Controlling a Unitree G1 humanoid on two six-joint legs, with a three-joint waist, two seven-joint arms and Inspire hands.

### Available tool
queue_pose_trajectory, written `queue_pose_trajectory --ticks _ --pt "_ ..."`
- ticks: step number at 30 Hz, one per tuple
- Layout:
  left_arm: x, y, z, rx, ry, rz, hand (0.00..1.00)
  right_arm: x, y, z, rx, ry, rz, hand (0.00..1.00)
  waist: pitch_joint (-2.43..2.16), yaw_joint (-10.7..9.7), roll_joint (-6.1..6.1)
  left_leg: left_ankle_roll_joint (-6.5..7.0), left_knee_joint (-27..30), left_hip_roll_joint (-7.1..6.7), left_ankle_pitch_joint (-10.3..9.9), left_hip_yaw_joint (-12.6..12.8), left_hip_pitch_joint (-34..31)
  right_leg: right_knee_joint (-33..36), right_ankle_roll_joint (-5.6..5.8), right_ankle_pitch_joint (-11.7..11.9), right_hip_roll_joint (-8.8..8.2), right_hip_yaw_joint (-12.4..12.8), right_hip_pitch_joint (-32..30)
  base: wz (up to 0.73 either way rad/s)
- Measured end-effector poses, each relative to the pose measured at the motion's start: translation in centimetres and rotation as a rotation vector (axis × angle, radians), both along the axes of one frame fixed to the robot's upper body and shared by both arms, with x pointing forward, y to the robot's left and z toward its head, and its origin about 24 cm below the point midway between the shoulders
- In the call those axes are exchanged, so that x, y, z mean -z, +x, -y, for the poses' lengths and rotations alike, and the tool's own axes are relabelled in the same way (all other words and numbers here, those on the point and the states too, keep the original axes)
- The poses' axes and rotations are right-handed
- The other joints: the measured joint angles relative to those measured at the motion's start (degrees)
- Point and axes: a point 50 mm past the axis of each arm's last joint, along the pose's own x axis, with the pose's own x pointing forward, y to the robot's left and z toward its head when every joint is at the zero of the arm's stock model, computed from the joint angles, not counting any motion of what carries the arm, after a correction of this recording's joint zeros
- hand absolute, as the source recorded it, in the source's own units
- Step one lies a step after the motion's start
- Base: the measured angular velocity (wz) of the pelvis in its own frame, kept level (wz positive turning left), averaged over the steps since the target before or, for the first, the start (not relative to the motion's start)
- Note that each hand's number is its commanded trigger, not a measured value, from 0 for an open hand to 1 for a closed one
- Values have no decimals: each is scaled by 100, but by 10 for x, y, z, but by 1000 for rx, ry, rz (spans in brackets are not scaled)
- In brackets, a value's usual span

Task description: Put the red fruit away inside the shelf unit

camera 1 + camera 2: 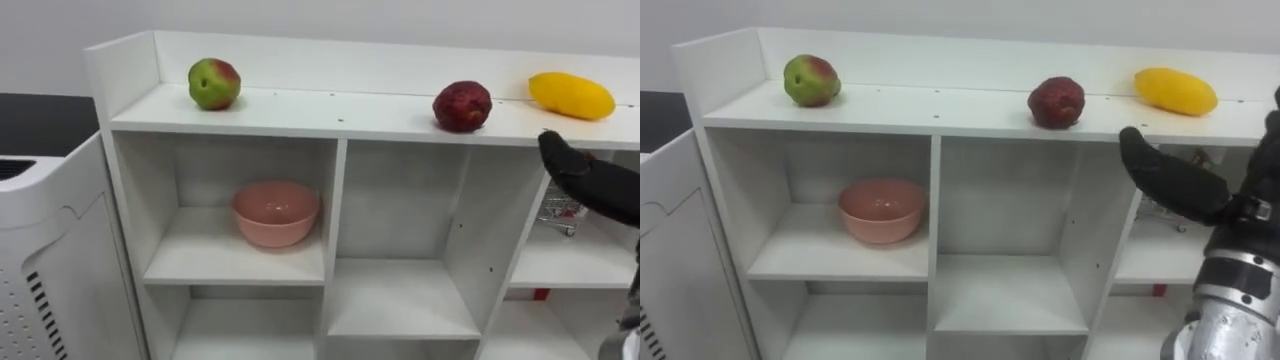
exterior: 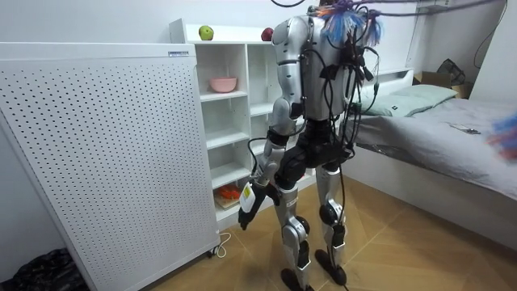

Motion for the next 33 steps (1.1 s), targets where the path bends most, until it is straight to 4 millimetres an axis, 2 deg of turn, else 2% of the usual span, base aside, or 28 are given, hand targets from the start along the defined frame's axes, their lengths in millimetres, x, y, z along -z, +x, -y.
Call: queue_pose_trajectory --ticks 3,7,11,16,20,25,29,33 --pt "1 4 1 8 -5 -2 0 -12 4 -1 -11 -2 43 0 2 53 -18 0 32 0 0 -29 -81 1 -6 4 -11 -153 -48 4" --pt "0 7 -2 12 1 4 0 -18 12 3 -28 12 42 0 5 68 -78 0 69 -4 0 -159 -111 -1 -6 5 -10 -225 -34 17" --pt "0 6 -3 28 6 -7 0 -26 21 -1 -92 48 50 0 13 72 -88 0 78 -6 1 -190 -129 -4 -6 5 -13 -273 -39 5" --pt "0 4 -3 26 -1 -20 0 -22 28 2 -128 2 -16 0 46 121 -142 0 81 -8 0 -208 -112 -7 -6 5 -14 -279 -11 2" --pt "1 5 -3 28 -15 -22 0 -14 33 5 -150 18 -68 0 46 206 -156 0 83 -10 0 -222 -118 -10 -6 5 -16 -289 -14 0" --pt "0 8 -4 34 -25 -18 0 -7 45 8 -188 37 -127 0 44 206 -160 -1 83 -9 1 -226 -122 -12 -6 4 -15 -293 -16 0" --pt "0 7 -6 35 -33 -23 0 -10 52 14 -207 47 -146 0 28 220 -213 -2 85 -8 1 -231 -113 -13 -6 4 -19 -313 -10 0" --pt "-2 6 -11 31 -20 -31 0 -7 59 23 -191 60 -183 0 -8 225 -344 -2 85 -5 1 -254 -69 -18 -6 4 -21 -378 46 4"
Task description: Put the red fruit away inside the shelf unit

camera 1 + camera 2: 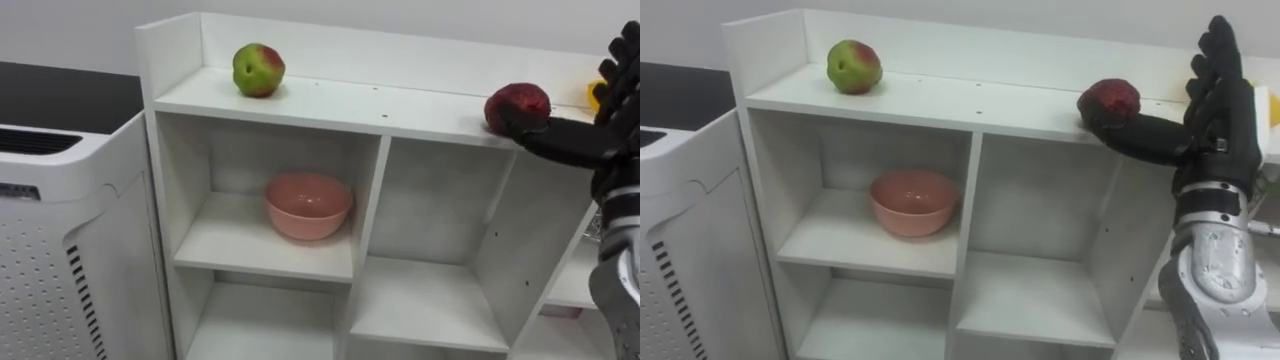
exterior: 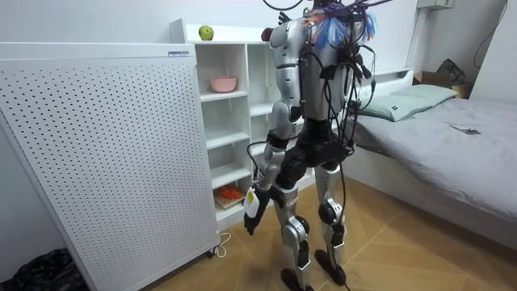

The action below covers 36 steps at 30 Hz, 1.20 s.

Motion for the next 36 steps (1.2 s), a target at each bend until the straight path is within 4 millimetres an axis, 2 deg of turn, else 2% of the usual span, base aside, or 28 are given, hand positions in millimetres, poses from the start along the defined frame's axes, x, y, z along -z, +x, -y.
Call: queue_pose_trajectory --ticks 4,8,19,20,21,23,29,36 --pt "-1 0 -5 27 16 -17 0 0 5 3 0 -27 -31 0 1 17 -59 0 11 -2 0 -10 -2 2 0 0 -6 -55 1 1" --pt "-4 2 -10 28 31 -20 0 -1 13 6 -27 -44 -90 0 3 6 -61 0 13 -2 1 -20 -24 4 0 0 -9 -111 -1 1" --pt "-7 8 -15 39 60 -16 0 2 15 9 -95 -60 -148 0 -1 22 -65 -2 9 -7 1 -59 -39 2 0 0 -8 -121 -11 1" --pt "-7 7 -16 33 61 -17 0 2 15 10 -104 -60 -150 7 -2 27 -67 -2 9 -6 1 -60 -34 1 0 0 -7 -114 -8 0" --pt "-7 6 -16 32 62 -18 0 1 15 9 -117 -63 -152 34 -1 24 -65 -2 9 -6 1 -60 -34 0 0 0 -6 -111 -7 0" --pt "-7 6 -16 31 64 -18 0 0 15 10 -134 -87 -163 100 0 19 -64 -2 9 -6 1 -59 -37 -2 0 0 -7 -114 -10 0" --pt "-7 5 -17 25 78 -28 0 0 15 12 -158 -124 -196 100 -2 31 -63 -2 8 -2 1 -57 -54 0 0 0 -3 -117 -28 0" --pt "-8 4 -18 25 83 -27 0 -1 15 11 -168 -153 -199 100 -31 26 -47 -5 16 -2 3 -54 -97 1 -1 1 -2 -119 -70 0"
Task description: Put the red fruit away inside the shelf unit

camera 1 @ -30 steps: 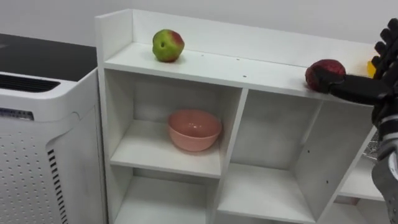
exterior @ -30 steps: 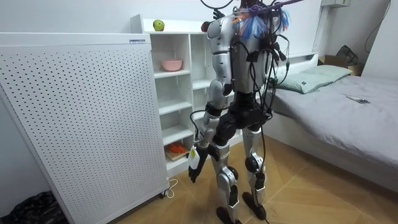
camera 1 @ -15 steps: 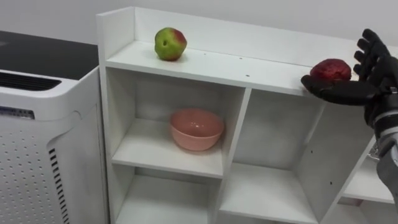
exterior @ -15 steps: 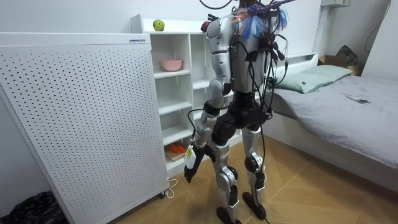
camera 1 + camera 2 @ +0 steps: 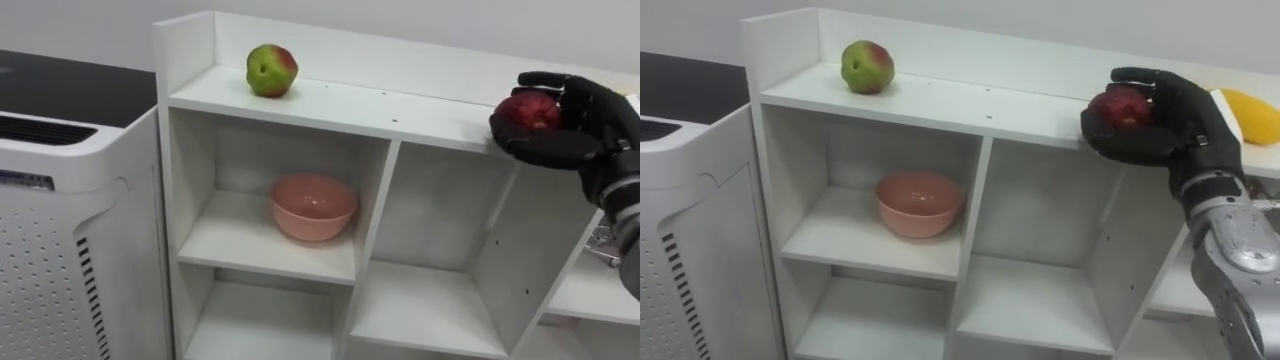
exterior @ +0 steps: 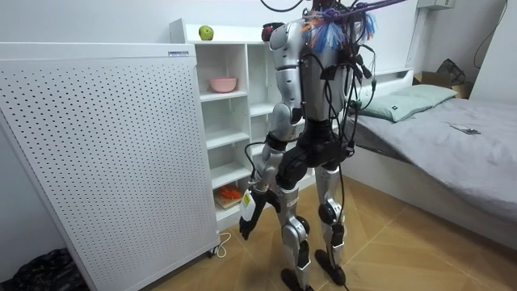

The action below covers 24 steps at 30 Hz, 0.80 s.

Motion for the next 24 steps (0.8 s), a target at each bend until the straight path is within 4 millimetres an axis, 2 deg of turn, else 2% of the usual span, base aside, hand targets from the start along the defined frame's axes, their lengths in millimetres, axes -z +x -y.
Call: queue_pose_trajectory --ticks 11,17,19,22,24 --pt "-2 3 -2 5 8 19 0 -3 -1 0 12 19 32 100 -5 36 -5 -1 1 0 0 -7 8 -3 0 0 -2 1 14 0" --pt "-2 3 -1 -2 5 21 0 -4 -2 -4 -22 35 37 100 15 -7 15 -1 -20 -2 0 -13 92 -5 0 0 0 67 95 0" --pt "-2 4 -1 0 5 22 0 -6 -4 -9 -42 30 49 100 29 -25 24 -1 -19 -2 0 -16 88 -10 0 0 1 66 93 0" --pt "-1 4 -1 3 2 20 0 -5 -16 -26 -111 -17 88 100 55 -26 61 -1 -13 -2 0 -13 79 -8 0 0 3 79 89 0" --pt "-1 6 1 12 -2 21 0 2 -26 -38 -176 -26 96 100 62 -45 86 -1 6 -1 0 -7 40 -6 0 0 1 85 51 0"
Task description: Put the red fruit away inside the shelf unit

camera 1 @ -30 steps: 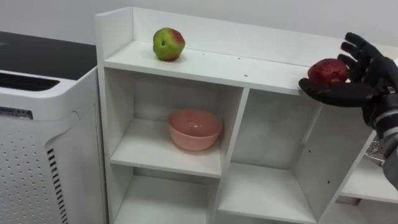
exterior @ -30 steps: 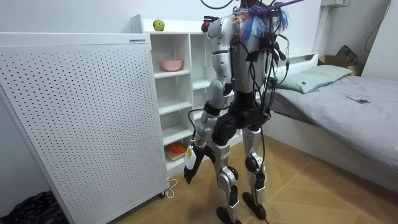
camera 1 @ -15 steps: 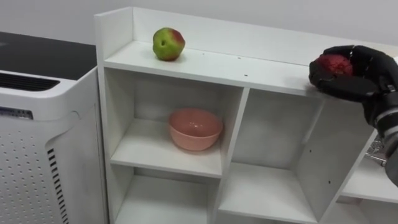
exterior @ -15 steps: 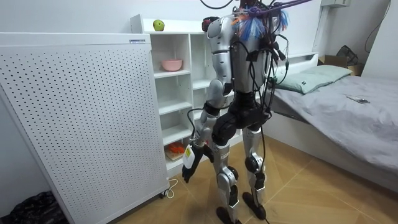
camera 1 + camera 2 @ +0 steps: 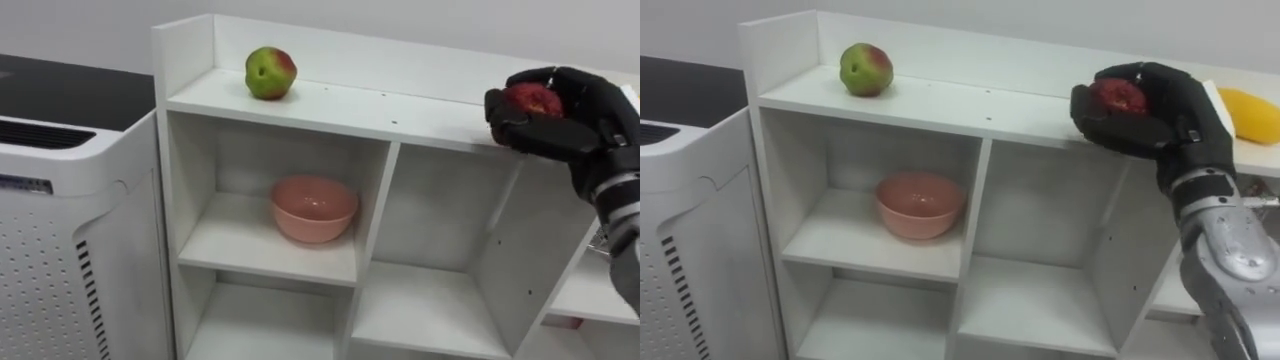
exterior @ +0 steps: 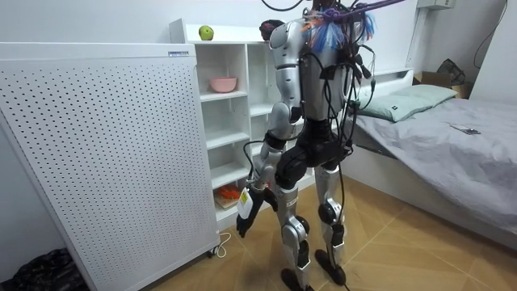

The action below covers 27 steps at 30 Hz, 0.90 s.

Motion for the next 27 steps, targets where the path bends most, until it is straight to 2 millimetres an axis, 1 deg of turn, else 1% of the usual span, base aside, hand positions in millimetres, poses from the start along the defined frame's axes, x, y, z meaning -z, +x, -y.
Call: queue_pose_trajectory --ticks 2,3,4,6,7,9,11,13,16,17,18,19,21,22,24,25,26,27 --pt "1 3 3 16 -7 6 0 5 -5 -6 -37 -4 -5 100 9 11 32 0 30 -3 0 6 -41 7 -1 1 -5 38 -32 -3" --pt "1 3 5 25 -13 5 0 8 -7 -12 -61 4 -7 100 0 25 71 1 32 -4 0 28 -49 13 -2 2 -1 154 -57 -9" --pt "1 3 6 27 -15 7 0 9 -9 -15 -71 2 -7 100 -7 25 88 1 32 -4 0 35 -53 14 -2 2 -1 174 -67 -9" --pt "3 5 8 26 -20 5 0 13 -17 -28 -131 -19 -1 100 -17 15 156 1 30 3 0 51 -52 16 -2 2 7 199 -76 -5" --pt "3 5 8 27 -20 4 0 13 -19 -31 -148 -17 0 100 -20 9 170 0 30 8 0 59 -52 15 -2 2 10 205 -81 -5" --pt "5 5 11 38 -12 -10 0 18 -26 -35 -191 -10 -6 100 -51 9 225 0 24 10 0 82 -30 14 -2 2 11 220 -64 -4" --pt "6 3 12 39 -12 -17 0 25 -31 -37 -213 -4 -24 100 -63 9 240 0 19 10 0 116 -6 14 -2 2 9 249 -53 -10" --pt "7 0 13 29 -16 -27 0 32 -34 -39 -235 9 -44 100 -62 10 242 0 15 13 0 163 7 13 -2 2 11 309 -63 -15" --pt "7 -1 14 27 -19 -32 0 43 -37 -43 -264 44 -76 100 -58 -46 248 1 -15 9 0 181 23 14 -6 4 17 376 -60 -7" --pt "8 -5 13 23 -20 -45 0 51 -40 -44 -280 82 -101 100 -41 -47 272 1 -24 9 0 181 33 14 -6 5 18 378 -33 0" --pt "9 -5 14 16 -24 -49 0 62 -44 -44 -289 113 -137 100 -43 -36 274 1 -29 11 -2 176 48 14 -6 5 21 363 -11 3" --pt "9 -4 15 12 -26 -45 0 68 -46 -44 -290 126 -155 100 -45 -40 274 1 -30 12 -3 170 47 14 -6 5 22 359 -11 0" --pt "10 -5 19 9 -38 -47 0 92 -52 -43 -278 158 -244 100 -35 -28 287 3 -29 7 -4 176 33 14 -6 5 17 357 -21 0" --pt "11 -6 20 7 -39 -50 0 100 -53 -41 -270 162 -274 100 -33 -28 292 4 -29 6 -5 181 33 14 -6 6 15 360 -21 0" --pt "11 -9 22 4 -40 -55 0 134 -58 -34 -223 187 -417 100 -38 -13 287 4 -19 8 -5 182 3 23 -6 6 15 330 -56 0" --pt "11 -10 22 2 -41 -55 0 141 -59 -33 -212 196 -447 100 -42 -10 283 4 -13 9 -4 182 -28 29 -6 6 15 333 -90 0" --pt "12 -9 24 -2 -45 -52 0 153 -60 -32 -195 221 -494 100 -41 -10 288 5 20 8 -4 180 -103 29 -8 7 13 329 -148 0" --pt "12 -7 25 -12 -51 -44 0 163 -60 -28 -179 264 -534 100 -31 -3 313 5 73 9 -4 174 -197 36 -12 9 6 306 -218 0"
